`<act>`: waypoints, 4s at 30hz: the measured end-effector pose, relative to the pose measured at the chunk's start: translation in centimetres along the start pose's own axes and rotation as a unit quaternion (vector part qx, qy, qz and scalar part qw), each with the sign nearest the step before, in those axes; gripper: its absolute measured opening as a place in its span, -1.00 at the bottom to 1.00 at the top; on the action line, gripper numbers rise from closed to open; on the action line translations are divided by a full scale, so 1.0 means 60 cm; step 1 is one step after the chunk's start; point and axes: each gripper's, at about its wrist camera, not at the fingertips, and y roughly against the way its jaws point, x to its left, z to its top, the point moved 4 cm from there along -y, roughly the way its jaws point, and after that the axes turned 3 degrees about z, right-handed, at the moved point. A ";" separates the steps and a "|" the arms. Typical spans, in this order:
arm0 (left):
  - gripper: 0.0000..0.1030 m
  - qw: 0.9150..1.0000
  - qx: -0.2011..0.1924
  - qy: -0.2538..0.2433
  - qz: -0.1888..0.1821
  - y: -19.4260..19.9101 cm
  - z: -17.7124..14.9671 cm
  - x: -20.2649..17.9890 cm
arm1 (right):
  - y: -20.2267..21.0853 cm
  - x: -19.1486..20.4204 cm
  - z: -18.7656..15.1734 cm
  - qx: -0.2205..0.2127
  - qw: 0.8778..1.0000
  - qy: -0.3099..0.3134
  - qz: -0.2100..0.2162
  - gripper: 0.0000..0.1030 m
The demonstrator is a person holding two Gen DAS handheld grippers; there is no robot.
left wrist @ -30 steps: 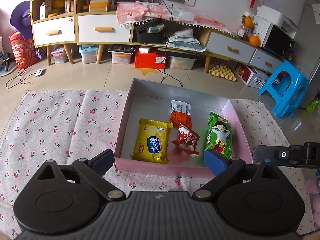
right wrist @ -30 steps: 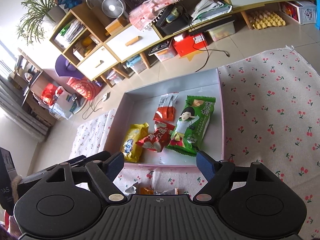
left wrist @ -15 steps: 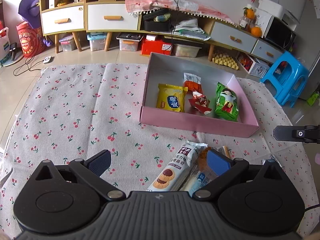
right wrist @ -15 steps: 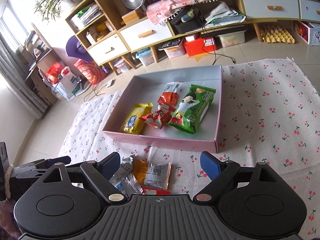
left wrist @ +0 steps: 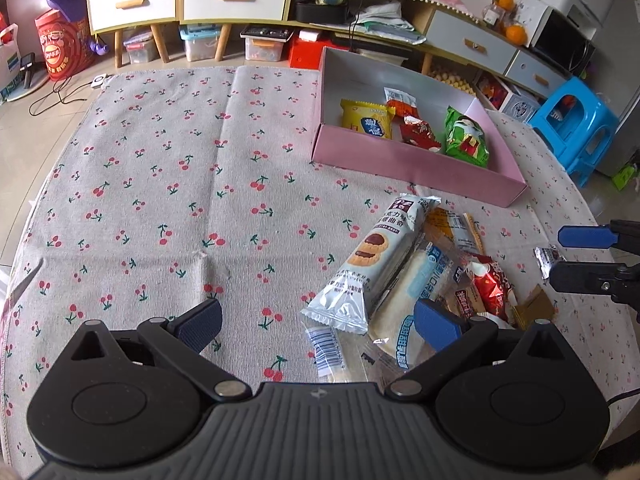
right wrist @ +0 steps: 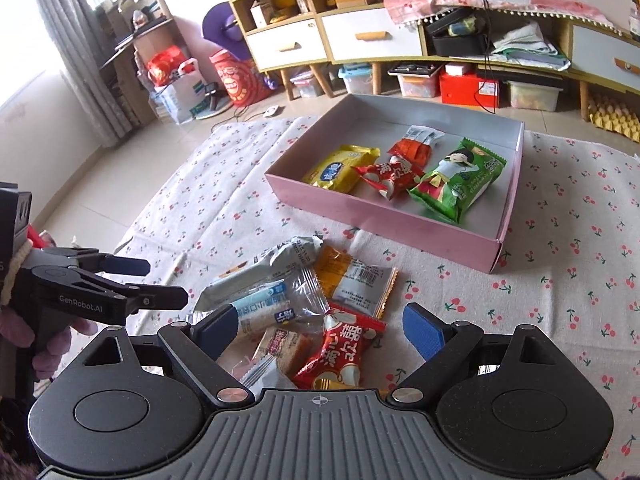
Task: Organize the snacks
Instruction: 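Withdraw both tools back toward the remaining snack pile, then grasp the clear-wrapped pastry with the left tool while the right tool grasps the gold bar, then lift both held snacks and carry them over the pink box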
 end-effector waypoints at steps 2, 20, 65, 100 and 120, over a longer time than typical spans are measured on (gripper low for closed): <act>0.98 1.000 0.009 -0.006 0.000 -0.004 -0.017 -0.001 | 0.003 0.005 -0.012 0.005 1.000 0.028 0.004 0.77; 0.43 0.995 0.071 -0.072 0.027 -0.022 -0.061 -0.035 | -0.031 -0.015 -0.117 0.107 0.955 0.260 -0.092 0.78; -0.51 0.996 0.064 -0.047 0.041 -0.001 -0.024 0.033 | -0.054 -0.092 -0.062 0.067 0.996 0.011 -0.065 -0.44; -0.54 0.996 -0.002 0.056 -0.068 -0.005 0.098 -0.031 | -0.004 -0.138 0.042 0.014 0.973 -0.230 0.005 -0.45; -0.54 0.994 -0.067 0.080 -0.028 -0.105 0.213 -0.068 | -0.073 -0.191 0.133 -0.093 0.936 -0.338 0.034 -0.44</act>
